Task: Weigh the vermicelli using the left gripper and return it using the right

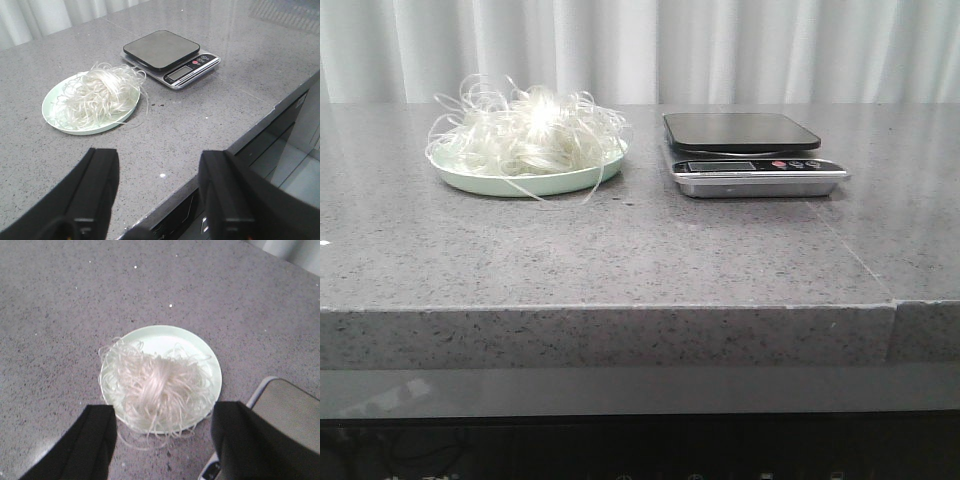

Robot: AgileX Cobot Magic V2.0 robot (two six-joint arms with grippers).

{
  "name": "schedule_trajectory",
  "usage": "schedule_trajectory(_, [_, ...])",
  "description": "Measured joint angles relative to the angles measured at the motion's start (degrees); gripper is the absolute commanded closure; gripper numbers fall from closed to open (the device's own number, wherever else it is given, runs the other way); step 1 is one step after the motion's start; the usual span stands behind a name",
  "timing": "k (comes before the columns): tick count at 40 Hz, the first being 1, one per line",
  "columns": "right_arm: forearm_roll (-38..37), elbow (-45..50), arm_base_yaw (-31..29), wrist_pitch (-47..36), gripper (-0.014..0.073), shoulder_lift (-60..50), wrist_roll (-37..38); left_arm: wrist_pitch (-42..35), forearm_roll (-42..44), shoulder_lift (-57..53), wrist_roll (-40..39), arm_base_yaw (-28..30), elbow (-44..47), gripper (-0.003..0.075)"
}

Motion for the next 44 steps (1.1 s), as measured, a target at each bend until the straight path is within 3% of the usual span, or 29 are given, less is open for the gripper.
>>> schedule_trajectory(12, [-0.5,20.9,-0.1,-3.9,0.0064,-19.1,0.9,0.0,0.0,0.0,0.0,0.0,0.0,0.0281])
schedule_trajectory(26, [-0.6,38.8,-0.1,-1.3,0.0064,-40.3,2.2,0.0,0.0,0.0,0.0,0.0,0.0,0.0281])
schedule_trajectory(44, [-0.6,53.3,-0.1,2.9,0.0064,-60.4,3.8,0.0,0.0,0.0,0.0,0.0,0.0,0.0281])
